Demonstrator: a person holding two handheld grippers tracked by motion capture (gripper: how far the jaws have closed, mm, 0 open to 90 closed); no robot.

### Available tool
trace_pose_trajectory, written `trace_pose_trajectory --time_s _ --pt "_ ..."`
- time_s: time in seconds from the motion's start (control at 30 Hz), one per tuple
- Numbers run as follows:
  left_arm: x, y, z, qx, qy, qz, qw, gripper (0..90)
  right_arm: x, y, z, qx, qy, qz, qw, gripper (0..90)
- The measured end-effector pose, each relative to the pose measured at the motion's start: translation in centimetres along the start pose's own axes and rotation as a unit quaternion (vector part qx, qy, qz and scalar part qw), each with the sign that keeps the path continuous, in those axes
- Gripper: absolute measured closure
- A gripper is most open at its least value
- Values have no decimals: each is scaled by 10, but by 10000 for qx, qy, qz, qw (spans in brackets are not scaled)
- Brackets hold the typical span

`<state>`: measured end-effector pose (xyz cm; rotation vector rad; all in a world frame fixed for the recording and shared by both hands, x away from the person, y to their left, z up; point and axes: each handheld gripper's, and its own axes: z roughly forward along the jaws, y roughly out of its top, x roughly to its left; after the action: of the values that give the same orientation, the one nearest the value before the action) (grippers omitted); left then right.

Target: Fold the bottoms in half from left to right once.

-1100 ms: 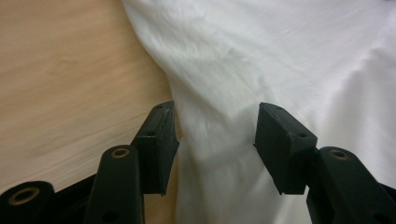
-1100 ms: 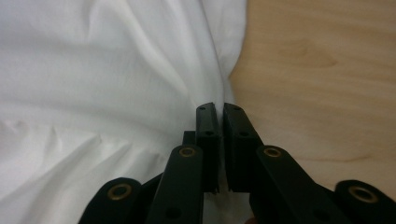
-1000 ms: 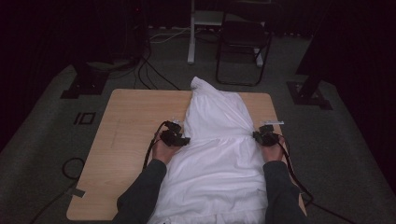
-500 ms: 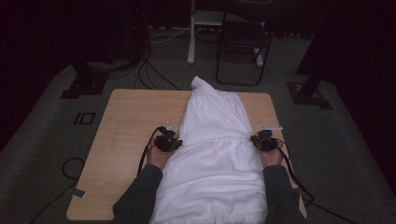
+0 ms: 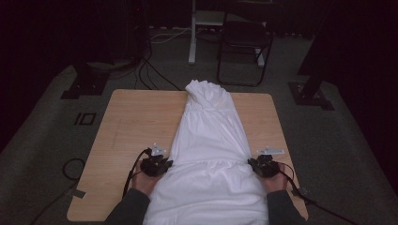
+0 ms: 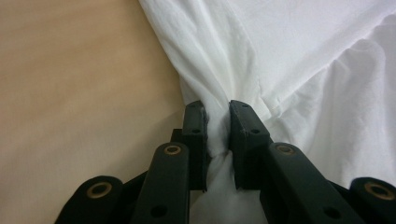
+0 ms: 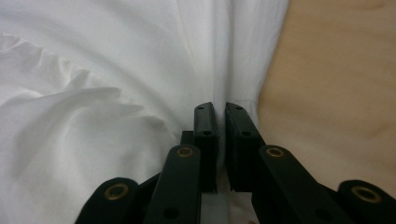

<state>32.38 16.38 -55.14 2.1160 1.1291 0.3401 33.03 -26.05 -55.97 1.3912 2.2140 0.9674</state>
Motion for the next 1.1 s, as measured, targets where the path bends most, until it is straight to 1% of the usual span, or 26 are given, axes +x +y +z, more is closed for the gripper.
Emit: trace_pose_trajectory --time_s 0.03,0.1,0.13,0.2,0.23,0.27,0.33,0.37,0.4,0.43,0.47,0.5,0.53,0.6,0.67,0.7,0.73,0.77,0.8,0.9,0.93,0.97,1.0,1.03,1.07,1.1 --pt "-2 -4 -3 11 -39 -9 10000 775 3 -4 -4 19 44 -17 10000 835" --pt "-2 -4 -3 11 -39 -9 10000 774 6 -8 -8 42 76 -11 10000 835" --pt "-6 -11 -10 51 -67 36 10000 774 6 -8 -8 42 76 -11 10000 836" --pt "-6 -10 -12 84 -80 -41 9999 740 14 -16 -16 145 122 -19 9998 838" --pt "-6 -7 -15 42 -45 -58 10000 701 15 -15 -17 186 126 -29 9997 816" --pt "-5 -4 -18 -57 -54 -90 9999 671 15 -13 -18 163 149 -46 9997 750" --pt "-3 5 -24 -262 -45 -68 9996 643 13 -6 -22 -84 194 -91 9997 619" --pt "-2 10 -25 -291 -44 -23 9996 622 10 7 -25 -299 223 -65 9993 544" --pt "-1 15 -25 -312 -41 11 9995 622 10 7 -25 -299 223 -65 9993 544" --pt "-1 20 -23 -343 -4 34 9994 622 7 24 -22 -481 247 -169 9984 537" --pt "-1 25 -20 -330 21 82 9994 622 7 24 -22 -481 247 -169 9984 537" --pt "-1 30 -11 -273 52 141 9995 627 4 43 -14 -540 248 -380 9975 724" --pt "-1 30 -11 -273 52 141 9995 635 4 43 -14 -540 248 -380 9975 724" --pt "-4 31 -1 -210 48 196 9996 636 2 60 0 -583 367 -586 9959 773" --pt "-6 28 7 -104 89 319 9994 628 1 77 16 -520 318 -771 9952 749" --pt "-6 28 7 -104 89 319 9994 624 1 77 16 -520 318 -771 9952 749" --pt "-6 24 14 -98 98 258 9996 615 -2 98 39 -416 216 -733 9962 620" --pt "-6 24 14 -98 98 258 9996 607 -2 98 39 -416 216 -733 9962 620" --pt "-4 21 16 -106 74 199 9997 601 -2 110 53 -363 99 -687 9969 576" --pt "-3 19 17 -106 100 168 9998 568 0 121 72 -251 13 -666 9975 517" --pt "-3 18 18 -125 96 146 9998 568 0 121 72 -251 13 -666 9975 517" --pt "-3 17 18 -151 100 132 9998 561 2 126 82 -183 61 -658 9976 479" --pt "-3 16 18 -163 100 126 9997 561 2 126 82 -183 61 -658 9976 479" --pt "-3 15 19 -187 92 80 9998 557 4 130 93 -93 52 -633 9979 478" --pt "-3 15 19 -189 86 87 9997 556 5 130 95 -69 44 -635 9979 487" --pt "-2 13 19 -230 59 28 9997 554 5 131 100 16 46 -629 9980 563"
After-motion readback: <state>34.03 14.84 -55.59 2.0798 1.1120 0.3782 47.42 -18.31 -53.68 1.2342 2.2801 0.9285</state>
